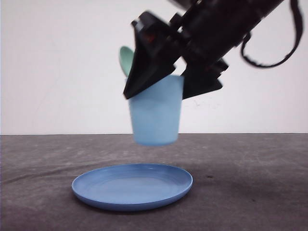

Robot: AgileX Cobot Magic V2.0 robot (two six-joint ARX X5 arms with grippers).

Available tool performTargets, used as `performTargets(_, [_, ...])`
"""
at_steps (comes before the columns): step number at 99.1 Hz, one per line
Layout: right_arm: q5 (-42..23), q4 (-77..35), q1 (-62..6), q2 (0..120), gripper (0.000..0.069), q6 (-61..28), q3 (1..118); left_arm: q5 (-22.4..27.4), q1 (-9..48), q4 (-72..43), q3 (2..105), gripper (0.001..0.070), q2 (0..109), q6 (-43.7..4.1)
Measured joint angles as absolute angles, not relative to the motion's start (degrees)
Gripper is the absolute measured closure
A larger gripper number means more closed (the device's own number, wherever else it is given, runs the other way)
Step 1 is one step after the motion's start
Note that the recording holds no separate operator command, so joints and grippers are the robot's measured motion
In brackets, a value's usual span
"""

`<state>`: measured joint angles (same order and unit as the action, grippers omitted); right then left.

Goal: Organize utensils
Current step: 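Lift the cup with the right gripper toward the blue plate, then set the cup down on the plate and open the right gripper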

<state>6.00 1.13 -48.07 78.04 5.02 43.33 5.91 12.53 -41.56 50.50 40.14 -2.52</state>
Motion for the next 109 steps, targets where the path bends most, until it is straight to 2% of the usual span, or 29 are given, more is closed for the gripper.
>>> performTargets(34, [6.0, 8.5, -50.8, 88.7, 0.0179, 6.3, 43.3, 5.9, 12.5, -41.5, 50.5, 0.0474, 40.1, -2.5])
performTargets(54, [6.1, 9.0, -51.0, 89.4, 0.018, 6.6, 43.4, 5.9, 12.5, -41.6, 50.5, 0.0474, 40.1, -2.5])
performTargets(59, [6.1, 9.0, -51.0, 89.4, 0.0148, 6.7, 43.4, 5.9, 12.5, -41.6, 50.5, 0.0474, 40.1, -2.5])
performTargets(71, [6.2, 8.3, -51.0, 89.4, 0.0009, 7.0, 43.4, 5.9, 12.5, -41.6, 50.5, 0.0474, 40.1, -2.5])
performTargets(75, [6.2, 8.0, -50.9, 89.4, 0.0011, 7.2, 43.4, 5.9, 12.5, -41.6, 50.5, 0.0474, 40.1, -2.5])
performTargets(94, [6.1, 0.0, -49.3, 84.7, 0.0011, 7.5, 43.3, 5.9, 12.5, -41.6, 50.5, 0.0474, 40.1, -2.5])
performTargets(109, [6.1, -11.3, -46.3, 76.8, 0.0011, 7.3, 43.3, 5.9, 12.5, -41.6, 50.5, 0.0474, 40.1, -2.5])
